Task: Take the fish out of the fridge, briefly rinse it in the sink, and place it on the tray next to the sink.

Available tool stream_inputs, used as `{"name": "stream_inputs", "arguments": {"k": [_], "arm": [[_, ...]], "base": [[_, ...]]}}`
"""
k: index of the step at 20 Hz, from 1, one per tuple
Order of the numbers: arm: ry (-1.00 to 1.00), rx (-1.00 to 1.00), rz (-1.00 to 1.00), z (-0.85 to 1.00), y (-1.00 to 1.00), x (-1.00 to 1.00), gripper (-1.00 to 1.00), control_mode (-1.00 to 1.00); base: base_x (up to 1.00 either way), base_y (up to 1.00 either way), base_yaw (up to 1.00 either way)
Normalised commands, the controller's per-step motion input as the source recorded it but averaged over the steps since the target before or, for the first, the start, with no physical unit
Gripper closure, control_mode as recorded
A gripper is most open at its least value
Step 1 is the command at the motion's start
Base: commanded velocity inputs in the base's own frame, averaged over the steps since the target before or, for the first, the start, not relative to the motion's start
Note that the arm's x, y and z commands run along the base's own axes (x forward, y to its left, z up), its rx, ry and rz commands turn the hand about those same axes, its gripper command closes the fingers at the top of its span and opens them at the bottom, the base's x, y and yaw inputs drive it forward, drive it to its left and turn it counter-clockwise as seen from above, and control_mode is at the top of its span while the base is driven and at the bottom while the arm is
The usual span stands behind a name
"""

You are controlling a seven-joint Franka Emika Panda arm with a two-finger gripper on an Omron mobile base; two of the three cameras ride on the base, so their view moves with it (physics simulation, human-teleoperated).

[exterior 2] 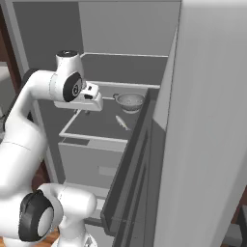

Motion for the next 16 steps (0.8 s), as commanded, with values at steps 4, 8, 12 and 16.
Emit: {"name": "stream_inputs", "arguments": {"k": [4, 8, 12, 16], "arm": [[-0.02, 0.0, 0.0, -0.1, -0.34, -0.07, -1.0, -1.0], [-0.02, 0.08, 0.03, -0.26, -0.99, -0.13, -1.0, -1.0], [0.0, 0.01, 0.08, -0.41, -0.57, 0.06, -1.0, -1.0], [0.0, 0.0, 0.01, -0.47, -0.09, 0.51, -1.0, -1.0]], "base": [[0.0, 0.0, 0.0], [0.0, 0.0, 0.0], [0.0, 0.0, 0.0], [0.0, 0.0, 0.0]]}}
